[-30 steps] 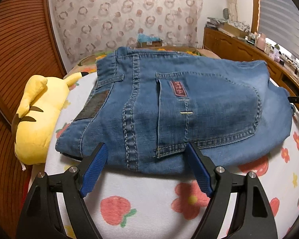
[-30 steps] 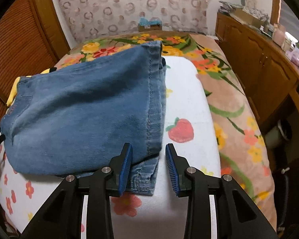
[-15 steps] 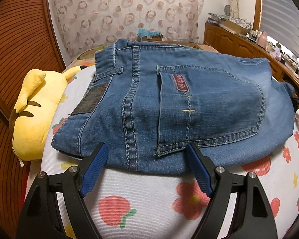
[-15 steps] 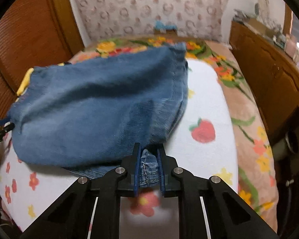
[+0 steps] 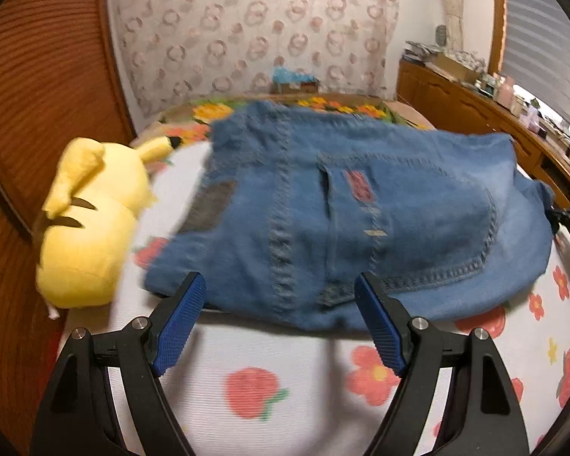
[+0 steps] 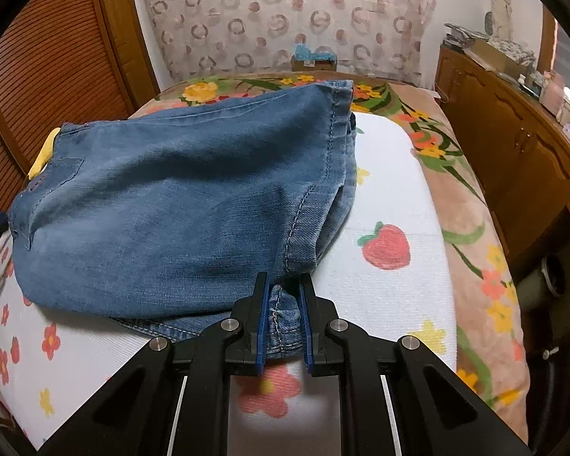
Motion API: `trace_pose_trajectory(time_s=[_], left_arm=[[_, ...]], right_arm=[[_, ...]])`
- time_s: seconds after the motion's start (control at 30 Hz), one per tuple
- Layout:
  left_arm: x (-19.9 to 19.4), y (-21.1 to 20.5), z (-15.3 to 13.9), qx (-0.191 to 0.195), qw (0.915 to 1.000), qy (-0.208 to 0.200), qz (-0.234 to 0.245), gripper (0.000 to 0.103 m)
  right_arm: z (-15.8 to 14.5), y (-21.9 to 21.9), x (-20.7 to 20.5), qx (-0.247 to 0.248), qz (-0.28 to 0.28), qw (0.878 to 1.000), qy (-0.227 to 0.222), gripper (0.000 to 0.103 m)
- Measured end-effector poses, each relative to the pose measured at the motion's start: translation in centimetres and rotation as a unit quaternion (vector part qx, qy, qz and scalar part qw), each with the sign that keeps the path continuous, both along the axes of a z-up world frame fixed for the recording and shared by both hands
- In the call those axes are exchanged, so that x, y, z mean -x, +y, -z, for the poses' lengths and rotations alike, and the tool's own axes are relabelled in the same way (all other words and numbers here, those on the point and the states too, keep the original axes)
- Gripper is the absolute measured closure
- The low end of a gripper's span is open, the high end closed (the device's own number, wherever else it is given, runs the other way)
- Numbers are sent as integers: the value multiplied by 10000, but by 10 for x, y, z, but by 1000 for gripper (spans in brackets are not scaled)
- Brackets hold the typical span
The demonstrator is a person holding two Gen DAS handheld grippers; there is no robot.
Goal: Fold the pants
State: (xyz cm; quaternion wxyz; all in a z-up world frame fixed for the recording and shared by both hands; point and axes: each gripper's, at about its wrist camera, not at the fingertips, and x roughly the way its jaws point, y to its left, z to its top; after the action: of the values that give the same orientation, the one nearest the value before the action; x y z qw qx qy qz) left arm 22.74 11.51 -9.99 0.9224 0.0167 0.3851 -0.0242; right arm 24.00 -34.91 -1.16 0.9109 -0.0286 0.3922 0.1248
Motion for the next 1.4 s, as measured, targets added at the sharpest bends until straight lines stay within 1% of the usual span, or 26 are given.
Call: trace_pose_trajectory(time_s=[0.1, 0.13, 0.17, 0.2, 0.27, 0.37, 0.47, 0.57, 0.73, 0.8, 0.83, 0.9, 0.97, 1.03, 1.1, 1.13, 1.17, 1.2, 1.23, 1.4], left_arm=[[-1, 16, -9, -85, 9997, -110, -198, 22], [-5, 23, -10, -122, 9994, -86, -307, 22], [-7, 28, -10, -135, 9992, -65, -380, 28], [-10, 33, -8, -138, 9989, -35, -438, 31], [-18, 41, -3, -142, 9984, 126, -535, 45], [-24, 46, 3, -148, 9978, 204, -609, 46], [-30, 55, 12, -52, 9964, 332, -776, 46], [-36, 64, 25, 108, 9941, 582, -904, 46], [-37, 65, 29, 248, 9939, 572, -906, 46], [-37, 66, 29, 301, 9940, 569, -888, 46], [-37, 69, 30, 408, 9936, 581, -882, 46], [-39, 76, 32, 668, 9921, 628, -853, 48], [-38, 76, 32, 732, 9922, 626, -793, 54], [-37, 73, 31, 731, 9927, 614, -738, 59], [-36, 71, 30, 793, 9927, 585, -699, 68], [-34, 69, 29, 792, 9931, 536, -675, 79], [-33, 66, 28, 724, 9939, 503, -662, 83], [-31, 62, 26, 561, 9952, 438, -674, 86], [-30, 59, 22, 522, 9957, 363, -679, 89], [-18, 61, -7, 627, 9956, -147, -681, 90]], right_arm=[[1, 1, 3, 46, -28, 10000, -49, 89], [1, 0, 4, 39, -32, 10000, -62, 89], [1, 0, 4, 37, -37, 10000, -78, 89], [1, 0, 5, 48, -43, 9999, -92, 89], [2, 0, 6, 54, -50, 9999, -119, 89], [3, -1, 7, 48, -64, 9998, -162, 89], [4, -2, 8, 46, -74, 9998, -192, 89], [4, -1, 7, 74, -69, 9998, -193, 89], [1, -3, 4, 68, -111, 9999, -97, 89], [-1, -2, 5, 83, -147, 9997, -148, 89], [-2, -3, 6, 91, -160, 9997, -185, 89], [-5, -3, 8, 74, -177, 9996, -223, 89], [-4, -4, 8, 64, -180, 9996, -221, 89], [-1, -4, 8, 77, -191, 9996, -186, 89], [1, -4, 8, 79, -202, 9996, -162, 89], [0, -4, 8, 78, -187, 9996, -198, 89], [-3, -5, 10, 77, -121, 9994, -309, 90], [-7, -5, 12, 59, -101, 9991, -419, 90], [-10, -4, 14, 102, -113, 9986, -506, 91], [-35, -2, 17, 148, -119, 9965, -820, 91]])
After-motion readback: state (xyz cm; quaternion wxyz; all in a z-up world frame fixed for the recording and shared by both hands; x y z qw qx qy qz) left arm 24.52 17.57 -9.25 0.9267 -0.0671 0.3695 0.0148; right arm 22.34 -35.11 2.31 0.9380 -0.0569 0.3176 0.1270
